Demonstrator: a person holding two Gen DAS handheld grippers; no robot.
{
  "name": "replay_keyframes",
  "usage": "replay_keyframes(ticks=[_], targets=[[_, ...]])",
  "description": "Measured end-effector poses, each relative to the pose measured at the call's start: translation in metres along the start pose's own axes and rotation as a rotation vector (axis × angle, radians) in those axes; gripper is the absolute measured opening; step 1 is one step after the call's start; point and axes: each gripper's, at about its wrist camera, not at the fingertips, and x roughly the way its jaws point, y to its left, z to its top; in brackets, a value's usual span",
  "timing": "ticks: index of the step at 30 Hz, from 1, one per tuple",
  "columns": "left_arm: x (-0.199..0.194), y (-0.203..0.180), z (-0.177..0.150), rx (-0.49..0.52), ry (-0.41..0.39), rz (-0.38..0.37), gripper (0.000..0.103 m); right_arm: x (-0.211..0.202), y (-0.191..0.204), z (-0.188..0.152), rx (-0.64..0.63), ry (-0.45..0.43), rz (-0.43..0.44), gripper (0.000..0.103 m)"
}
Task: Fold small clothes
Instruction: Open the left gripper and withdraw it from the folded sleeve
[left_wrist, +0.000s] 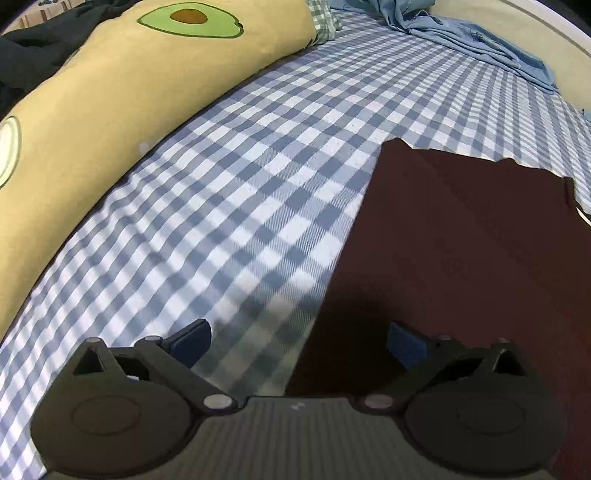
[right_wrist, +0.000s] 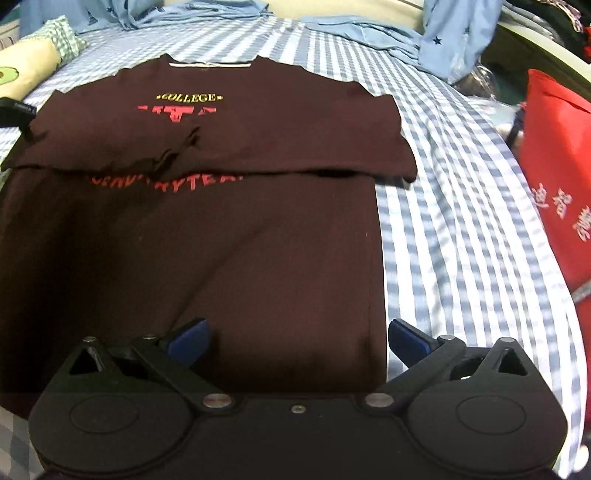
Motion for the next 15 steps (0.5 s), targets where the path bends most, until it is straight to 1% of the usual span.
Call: replay_keyframes(ticks=[5,7,10,15], targets=[[0.013,0.007,0.009,-0.035,0.032,-0.020,0.103,-0.009,0.014,-0.008,0.003,0.020,-0.013,0.102],[0.011,0.010,0.009,-0.042,0.037,-0.027,0.102,-0.009,0.017,-0.008,0.007,0.031,-0.006,0.103],[-0.002,0.014,0.001,-0.022,0.026,-0.025,0.102,-0.010,0.021,-0.009,-0.001,0.039,0.003,0.102],[-0.045,0.030,-0.033,0.020,-0.017,-0.065,0.102,-0.013,0.024,-0.012,-0.051,0.041,0.041,0.103]])
